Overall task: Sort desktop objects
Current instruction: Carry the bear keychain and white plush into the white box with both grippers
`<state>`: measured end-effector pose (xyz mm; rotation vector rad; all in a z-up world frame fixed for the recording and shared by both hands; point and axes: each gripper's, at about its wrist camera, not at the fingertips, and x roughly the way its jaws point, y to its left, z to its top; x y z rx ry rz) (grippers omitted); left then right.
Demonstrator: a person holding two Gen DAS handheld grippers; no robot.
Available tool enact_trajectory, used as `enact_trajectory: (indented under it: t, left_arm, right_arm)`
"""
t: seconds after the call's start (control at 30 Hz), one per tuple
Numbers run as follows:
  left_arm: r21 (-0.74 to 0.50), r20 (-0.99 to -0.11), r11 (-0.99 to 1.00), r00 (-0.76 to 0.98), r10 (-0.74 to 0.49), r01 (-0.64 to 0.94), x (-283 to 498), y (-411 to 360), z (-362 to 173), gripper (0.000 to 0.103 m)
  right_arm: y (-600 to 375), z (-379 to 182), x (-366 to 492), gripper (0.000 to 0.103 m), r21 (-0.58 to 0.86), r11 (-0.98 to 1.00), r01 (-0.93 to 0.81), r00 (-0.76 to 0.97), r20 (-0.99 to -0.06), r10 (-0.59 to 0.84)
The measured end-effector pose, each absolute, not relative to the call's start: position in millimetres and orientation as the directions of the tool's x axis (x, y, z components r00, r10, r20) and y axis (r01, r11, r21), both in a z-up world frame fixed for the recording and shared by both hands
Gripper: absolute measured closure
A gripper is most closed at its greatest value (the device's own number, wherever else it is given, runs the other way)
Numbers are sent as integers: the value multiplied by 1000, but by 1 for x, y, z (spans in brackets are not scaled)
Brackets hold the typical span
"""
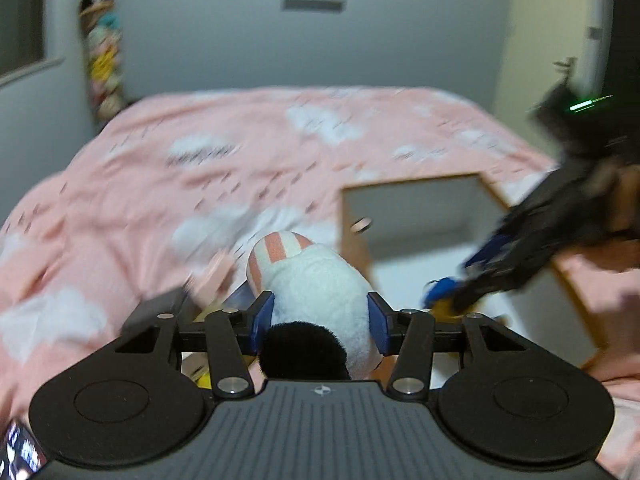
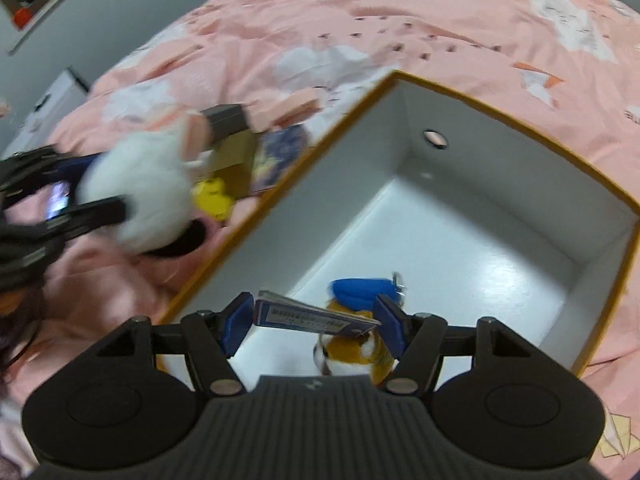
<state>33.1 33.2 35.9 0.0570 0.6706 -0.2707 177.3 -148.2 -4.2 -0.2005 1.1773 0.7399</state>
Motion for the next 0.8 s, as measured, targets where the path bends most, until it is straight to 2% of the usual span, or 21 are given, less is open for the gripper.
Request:
enact_trajectory:
  t: [0.2,0.33,0.43,0.57,0.7,0.8]
  left_arm:
    - [-13,-626,924,718,-305,381,35,-6,35,46]
    - [58,-632,900,714,-302,433,27,-25,23,46]
    - [109,-630,876,714,-305,471,21,-33,17,46]
    - [148,-646,839,694,-318,523,14,-42,11,46]
    - [225,-674,812,688,-270,539,12,-56,-1,45]
    - [241,-697,795,670,-257,556,14,-64,-5,45]
  right_arm:
    - [-159,-12,172,30,107,797,-595,271,-907,324]
    - [-162,-14,149,30,3,796,-606,332,-908,257]
    - [-163,-26,140,32,-6,793,-609,321,-917,239]
    - [-164,-46,142,45,17,818,-575,290,-931,223]
    - [-173,-62,151,55,66,853,-518,259,-938,229]
    - [-174,-61,151,66,109,862,-494,241,-936,257]
